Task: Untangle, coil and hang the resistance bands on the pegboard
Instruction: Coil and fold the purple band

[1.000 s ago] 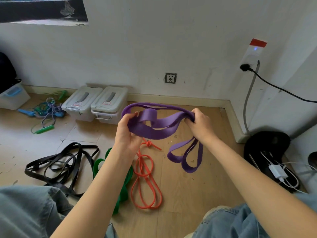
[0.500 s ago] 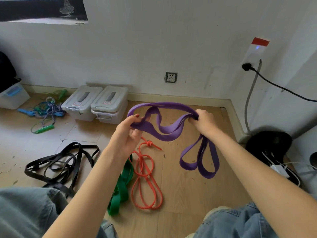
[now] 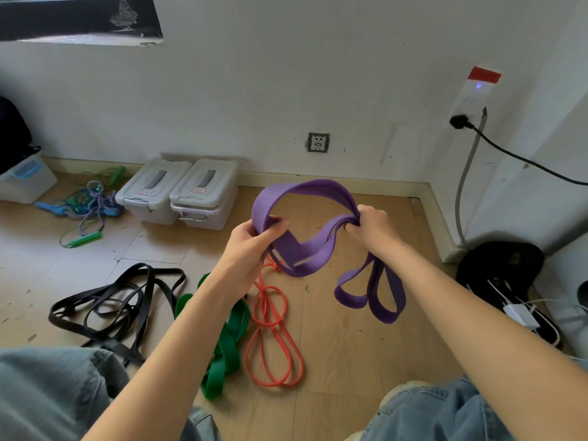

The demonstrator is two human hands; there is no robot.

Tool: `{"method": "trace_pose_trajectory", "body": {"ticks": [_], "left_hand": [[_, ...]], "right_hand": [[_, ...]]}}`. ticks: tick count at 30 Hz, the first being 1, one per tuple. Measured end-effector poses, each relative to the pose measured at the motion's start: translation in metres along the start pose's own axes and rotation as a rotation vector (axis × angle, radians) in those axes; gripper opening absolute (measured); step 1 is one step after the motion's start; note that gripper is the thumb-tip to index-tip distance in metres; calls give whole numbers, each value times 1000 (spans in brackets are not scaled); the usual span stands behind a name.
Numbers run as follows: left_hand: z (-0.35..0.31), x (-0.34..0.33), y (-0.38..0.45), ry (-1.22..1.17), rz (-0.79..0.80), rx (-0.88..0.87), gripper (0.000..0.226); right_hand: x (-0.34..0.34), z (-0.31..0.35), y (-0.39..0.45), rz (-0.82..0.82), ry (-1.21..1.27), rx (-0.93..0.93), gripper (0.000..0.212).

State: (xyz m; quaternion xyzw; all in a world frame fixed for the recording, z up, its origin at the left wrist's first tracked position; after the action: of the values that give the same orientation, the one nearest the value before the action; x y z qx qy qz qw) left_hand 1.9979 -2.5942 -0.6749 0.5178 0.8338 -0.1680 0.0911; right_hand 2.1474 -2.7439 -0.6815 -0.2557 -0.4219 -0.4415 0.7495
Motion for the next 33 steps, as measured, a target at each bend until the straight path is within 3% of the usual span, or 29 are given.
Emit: {"method": "trace_pose_trajectory", "body": {"ticks": [2, 4, 7, 10, 12, 15, 17, 19, 22, 26, 28, 31, 33], "left_hand": [[-1, 4, -1, 54, 38, -37, 16], [-5, 17, 2, 116, -42, -79, 29], [-7, 34, 8, 124, -155, -76, 23], [1, 29, 8, -54, 5, 11, 15], [1, 31, 7, -28, 85, 3, 12], [-3, 46, 13, 449, -136, -67, 28], [-8, 53, 15, 378, -337, -70, 41], [-16, 50, 15, 161, -372, -99, 44], [-42, 28, 12, 123, -206, -220, 40], [-81, -31, 4, 448, 99, -391, 51], [-89, -60, 5, 670, 176, -443, 51], [-89, -86, 6, 919, 237, -455, 45], [-83, -95, 4, 1053, 297, -433, 45]], "right_hand": [[7, -3, 5, -39, 31, -3, 21], [20, -7, 8, -109, 57, -9, 20], [35, -9, 12, -163, 20, 6, 14], [40, -7, 13, -174, 33, 41, 13], [45, -8, 13, -201, 37, 54, 13], [52, -10, 16, -190, -21, 64, 14], [46, -10, 15, -95, -76, 75, 16], [32, -11, 9, 17, -93, 86, 17], [3, -20, -6, 156, -128, 95, 15], [-38, -23, -32, 324, -36, 163, 19], [-48, -20, -42, 471, 76, 196, 28], [-25, -5, -50, 537, 385, 144, 69], [3, 15, -52, 483, 664, 207, 62]]}}
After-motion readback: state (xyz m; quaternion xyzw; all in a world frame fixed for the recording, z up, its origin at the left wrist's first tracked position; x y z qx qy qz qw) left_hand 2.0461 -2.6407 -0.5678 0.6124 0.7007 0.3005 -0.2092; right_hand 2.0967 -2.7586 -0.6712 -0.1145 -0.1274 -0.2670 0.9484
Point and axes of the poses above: each hand's wrist, its own y-axis towards the middle knuckle, its own x-axis out of the back of the hand, z = x × y, the point moved 5 cm from there along y, towards the middle knuckle, and after that the axes turned 3 degrees about x, right-handed, at the moved point
